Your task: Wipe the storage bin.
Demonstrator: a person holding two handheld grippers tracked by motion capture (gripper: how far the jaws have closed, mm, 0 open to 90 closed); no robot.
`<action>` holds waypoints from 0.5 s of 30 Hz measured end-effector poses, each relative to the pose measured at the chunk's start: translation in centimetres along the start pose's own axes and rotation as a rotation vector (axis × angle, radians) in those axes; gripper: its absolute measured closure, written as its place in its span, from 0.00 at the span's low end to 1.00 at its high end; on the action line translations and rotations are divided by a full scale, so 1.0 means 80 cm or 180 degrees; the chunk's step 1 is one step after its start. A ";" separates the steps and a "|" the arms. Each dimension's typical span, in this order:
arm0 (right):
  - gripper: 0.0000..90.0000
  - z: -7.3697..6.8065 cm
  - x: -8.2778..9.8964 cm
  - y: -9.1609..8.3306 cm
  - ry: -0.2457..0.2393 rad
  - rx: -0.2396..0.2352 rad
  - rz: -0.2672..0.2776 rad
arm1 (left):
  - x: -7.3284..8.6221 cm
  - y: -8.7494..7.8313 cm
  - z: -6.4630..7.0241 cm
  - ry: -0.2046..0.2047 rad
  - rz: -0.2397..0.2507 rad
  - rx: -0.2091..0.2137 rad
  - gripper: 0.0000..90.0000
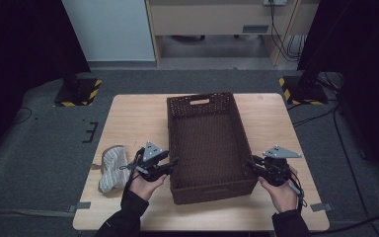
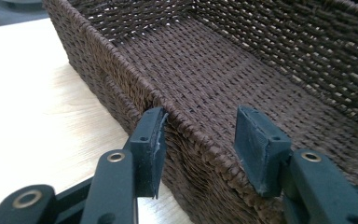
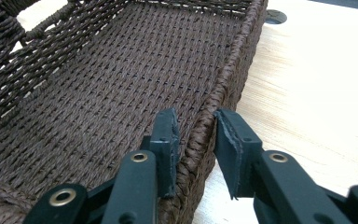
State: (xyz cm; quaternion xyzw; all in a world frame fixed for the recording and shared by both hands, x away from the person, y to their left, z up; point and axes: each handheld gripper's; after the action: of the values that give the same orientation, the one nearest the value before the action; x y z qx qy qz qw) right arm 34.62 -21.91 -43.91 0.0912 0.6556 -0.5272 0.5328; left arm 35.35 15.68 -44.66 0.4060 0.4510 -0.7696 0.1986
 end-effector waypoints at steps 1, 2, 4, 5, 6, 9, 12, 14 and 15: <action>0.78 0.001 0.000 0.001 -0.0018 0.0012 0.0001 | 0.000 0.000 0.001 -0.0010 0.0001 0.0005 0.58; 0.78 0.001 -0.001 0.002 -0.0006 0.0037 0.0005 | 0.001 -0.001 0.002 -0.0015 -0.0003 0.0008 0.58; 0.79 0.003 -0.002 0.004 -0.0008 0.0063 0.0003 | 0.003 -0.002 0.004 -0.0065 0.0012 0.0018 0.58; 0.80 0.005 -0.002 0.005 -0.0022 0.0071 0.0006 | 0.004 -0.003 0.005 -0.0085 0.0013 0.0023 0.58; 0.80 0.007 -0.002 0.007 -0.0034 0.0095 0.0015 | 0.005 -0.003 0.007 -0.0092 0.0020 0.0026 0.58; 0.82 0.012 -0.003 0.011 -0.0015 0.0110 0.0032 | 0.008 -0.005 0.011 -0.0093 0.0036 0.0036 0.57; 0.80 0.013 -0.002 0.012 -0.0010 0.0132 0.0027 | 0.009 -0.006 0.015 -0.0025 0.0059 -0.0014 0.57; 0.76 0.012 -0.001 0.010 -0.0009 0.0174 0.0014 | 0.009 -0.008 0.017 0.0007 0.0066 -0.0021 0.59; 0.76 0.013 -0.001 0.008 0.0010 0.0160 0.0031 | 0.010 -0.009 0.018 0.0021 0.0065 -0.0028 0.59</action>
State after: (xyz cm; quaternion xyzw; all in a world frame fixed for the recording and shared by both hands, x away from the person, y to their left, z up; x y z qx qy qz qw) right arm 35.68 -22.40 -44.12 0.1086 0.6425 -0.5409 0.5319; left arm 33.79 14.86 -44.53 0.4122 0.4509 -0.7642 0.2068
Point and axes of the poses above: each handheld gripper's, and its own axes: y roughly forward along the jaws, x roughly out of its underside, z roughly to its right, and after that the axes turned 13 degrees about -y, right-handed
